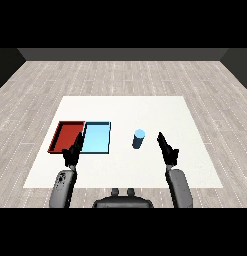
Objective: Pick the blue can and put it in the blue box
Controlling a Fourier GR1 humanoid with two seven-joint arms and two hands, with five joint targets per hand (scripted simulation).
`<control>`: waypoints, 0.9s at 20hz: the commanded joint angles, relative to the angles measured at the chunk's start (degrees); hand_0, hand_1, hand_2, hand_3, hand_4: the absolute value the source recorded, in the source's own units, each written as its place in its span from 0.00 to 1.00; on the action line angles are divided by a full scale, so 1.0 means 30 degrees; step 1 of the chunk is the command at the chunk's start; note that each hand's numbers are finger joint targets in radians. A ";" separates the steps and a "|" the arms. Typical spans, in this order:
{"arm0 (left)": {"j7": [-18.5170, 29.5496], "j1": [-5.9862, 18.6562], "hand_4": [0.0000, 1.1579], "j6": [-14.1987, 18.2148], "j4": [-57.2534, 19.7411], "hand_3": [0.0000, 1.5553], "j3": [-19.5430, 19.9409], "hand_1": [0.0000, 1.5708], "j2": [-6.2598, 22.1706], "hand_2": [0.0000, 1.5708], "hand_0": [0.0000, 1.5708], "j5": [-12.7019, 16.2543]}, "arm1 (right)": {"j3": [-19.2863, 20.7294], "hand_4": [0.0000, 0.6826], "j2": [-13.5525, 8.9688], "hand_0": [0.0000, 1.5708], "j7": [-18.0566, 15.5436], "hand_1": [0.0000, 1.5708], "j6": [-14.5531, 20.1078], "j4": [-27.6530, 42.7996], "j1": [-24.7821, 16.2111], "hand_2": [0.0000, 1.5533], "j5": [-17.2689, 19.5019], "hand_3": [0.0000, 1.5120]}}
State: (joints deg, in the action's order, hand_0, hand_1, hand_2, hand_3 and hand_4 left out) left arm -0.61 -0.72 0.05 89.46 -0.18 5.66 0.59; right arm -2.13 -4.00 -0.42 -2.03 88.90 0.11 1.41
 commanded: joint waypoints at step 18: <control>0.8456 0.1141 0.00 0.0053 -0.2225 0.00 0.1165 0.00 -0.1464 0.00 0.00 0.0292 | -0.1031 0.00 0.1263 0.00 -0.6766 0.00 0.0525 -0.4164 0.2935 0.00 -0.1711 0.00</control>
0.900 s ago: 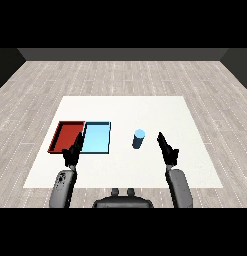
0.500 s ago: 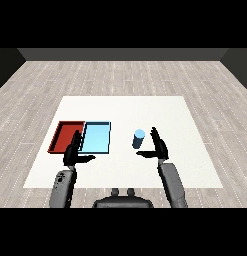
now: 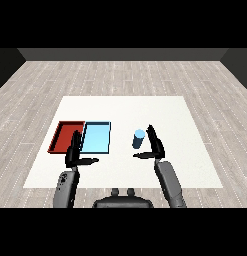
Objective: Pick the blue can and put it in the blue box
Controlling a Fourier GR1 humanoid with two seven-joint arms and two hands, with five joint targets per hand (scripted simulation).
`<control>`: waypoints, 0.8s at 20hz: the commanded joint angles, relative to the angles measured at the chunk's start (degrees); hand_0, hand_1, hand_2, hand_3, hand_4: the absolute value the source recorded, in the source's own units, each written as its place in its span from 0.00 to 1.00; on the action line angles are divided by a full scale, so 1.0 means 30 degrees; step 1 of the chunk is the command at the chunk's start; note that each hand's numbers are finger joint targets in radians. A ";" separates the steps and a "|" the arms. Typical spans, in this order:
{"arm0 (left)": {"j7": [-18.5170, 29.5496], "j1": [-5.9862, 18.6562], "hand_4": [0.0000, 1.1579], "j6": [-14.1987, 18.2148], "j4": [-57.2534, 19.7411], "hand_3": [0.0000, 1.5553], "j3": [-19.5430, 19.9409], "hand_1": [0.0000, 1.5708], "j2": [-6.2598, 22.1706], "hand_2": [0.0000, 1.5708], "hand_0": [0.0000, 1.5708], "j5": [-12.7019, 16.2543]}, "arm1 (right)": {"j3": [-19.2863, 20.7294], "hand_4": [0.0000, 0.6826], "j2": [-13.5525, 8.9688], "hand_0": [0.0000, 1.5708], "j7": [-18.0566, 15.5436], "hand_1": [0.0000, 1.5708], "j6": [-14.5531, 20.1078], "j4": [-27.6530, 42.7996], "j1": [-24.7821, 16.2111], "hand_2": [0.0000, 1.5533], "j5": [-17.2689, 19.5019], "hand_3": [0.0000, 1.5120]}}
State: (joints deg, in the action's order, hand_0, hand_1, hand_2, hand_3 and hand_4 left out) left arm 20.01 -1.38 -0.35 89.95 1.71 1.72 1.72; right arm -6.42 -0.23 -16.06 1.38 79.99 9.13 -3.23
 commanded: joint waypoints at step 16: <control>0.0443 0.1371 0.00 -0.0331 -0.1249 0.00 0.0831 0.00 0.0513 0.00 0.00 0.0385 | -0.0763 0.00 0.0074 0.00 -0.0833 0.00 0.1185 -0.1168 0.0265 0.00 -0.0385 0.00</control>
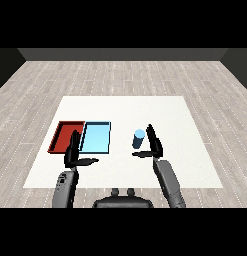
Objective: Pick the blue can and put it in the blue box
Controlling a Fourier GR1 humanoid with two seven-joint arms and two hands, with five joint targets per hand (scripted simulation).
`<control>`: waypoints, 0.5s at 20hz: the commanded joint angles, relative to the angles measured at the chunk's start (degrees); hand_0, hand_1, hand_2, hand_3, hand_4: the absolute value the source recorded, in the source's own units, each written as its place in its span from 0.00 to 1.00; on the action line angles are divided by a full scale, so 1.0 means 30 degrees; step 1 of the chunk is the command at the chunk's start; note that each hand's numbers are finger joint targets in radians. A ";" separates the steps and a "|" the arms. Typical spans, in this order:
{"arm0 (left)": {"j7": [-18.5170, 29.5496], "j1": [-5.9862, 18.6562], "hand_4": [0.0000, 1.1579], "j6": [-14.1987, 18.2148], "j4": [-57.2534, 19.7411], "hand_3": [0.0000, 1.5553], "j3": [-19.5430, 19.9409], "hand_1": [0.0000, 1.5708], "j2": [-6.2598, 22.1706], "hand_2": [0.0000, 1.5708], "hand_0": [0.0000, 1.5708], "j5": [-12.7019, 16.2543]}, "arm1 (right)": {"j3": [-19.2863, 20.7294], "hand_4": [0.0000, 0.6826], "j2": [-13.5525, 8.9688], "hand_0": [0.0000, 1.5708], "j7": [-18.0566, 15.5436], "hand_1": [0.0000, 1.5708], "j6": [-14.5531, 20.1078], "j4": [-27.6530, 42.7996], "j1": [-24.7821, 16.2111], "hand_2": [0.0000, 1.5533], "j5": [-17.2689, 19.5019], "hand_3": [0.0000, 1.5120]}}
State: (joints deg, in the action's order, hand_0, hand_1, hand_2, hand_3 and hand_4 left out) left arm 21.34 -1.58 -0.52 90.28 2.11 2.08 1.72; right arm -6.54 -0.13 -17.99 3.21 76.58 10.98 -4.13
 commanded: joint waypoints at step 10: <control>-0.0150 -0.1099 0.00 -0.0275 0.1158 0.00 -0.0141 0.00 0.0061 0.00 0.00 0.0085 | 0.2991 0.00 -0.0476 0.00 -0.0123 0.00 -0.0880 -0.5502 0.3239 0.00 -0.1407 0.00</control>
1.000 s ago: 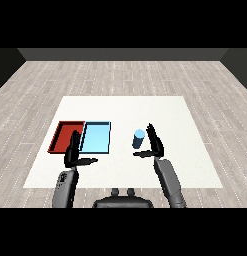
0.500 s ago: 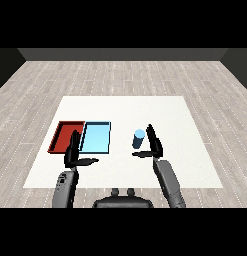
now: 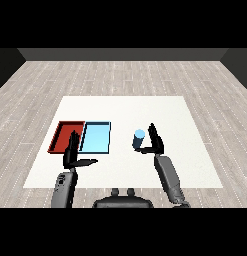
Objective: Pick the blue can and put it in the blue box
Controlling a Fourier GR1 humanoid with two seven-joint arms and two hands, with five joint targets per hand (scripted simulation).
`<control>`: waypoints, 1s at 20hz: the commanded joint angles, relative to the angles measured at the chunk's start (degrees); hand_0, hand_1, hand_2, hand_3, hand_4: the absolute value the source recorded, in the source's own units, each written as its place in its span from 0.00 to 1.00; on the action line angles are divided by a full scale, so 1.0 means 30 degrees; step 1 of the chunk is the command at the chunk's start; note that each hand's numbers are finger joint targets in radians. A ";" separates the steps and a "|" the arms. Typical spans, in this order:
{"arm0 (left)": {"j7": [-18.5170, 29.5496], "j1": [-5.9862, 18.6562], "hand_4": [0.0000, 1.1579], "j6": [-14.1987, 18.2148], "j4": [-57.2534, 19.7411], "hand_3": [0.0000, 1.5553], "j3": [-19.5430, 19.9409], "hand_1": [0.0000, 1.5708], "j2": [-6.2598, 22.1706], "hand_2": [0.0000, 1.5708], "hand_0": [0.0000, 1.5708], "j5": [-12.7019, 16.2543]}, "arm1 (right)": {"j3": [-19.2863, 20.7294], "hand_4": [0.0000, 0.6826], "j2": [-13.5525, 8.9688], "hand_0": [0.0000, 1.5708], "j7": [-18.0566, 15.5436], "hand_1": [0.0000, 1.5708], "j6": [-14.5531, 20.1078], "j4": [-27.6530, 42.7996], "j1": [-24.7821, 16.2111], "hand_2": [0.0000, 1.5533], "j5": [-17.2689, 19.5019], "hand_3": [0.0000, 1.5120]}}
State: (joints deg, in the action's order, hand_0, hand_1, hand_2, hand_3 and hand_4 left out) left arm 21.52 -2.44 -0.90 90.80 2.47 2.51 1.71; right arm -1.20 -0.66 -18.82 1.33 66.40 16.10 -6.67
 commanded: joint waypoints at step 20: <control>0.0454 0.0487 0.00 0.0130 -0.0705 0.00 0.0594 0.00 0.0381 0.00 0.00 -0.0167 | 0.0566 0.00 0.0218 0.00 -0.2527 0.00 0.1091 -0.8637 0.4690 0.00 -0.2527 0.00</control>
State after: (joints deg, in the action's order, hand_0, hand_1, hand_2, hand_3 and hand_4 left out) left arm 22.43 -1.22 0.36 89.19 2.99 2.60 0.40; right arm 0.99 -0.16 -24.41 2.88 46.01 26.18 -12.39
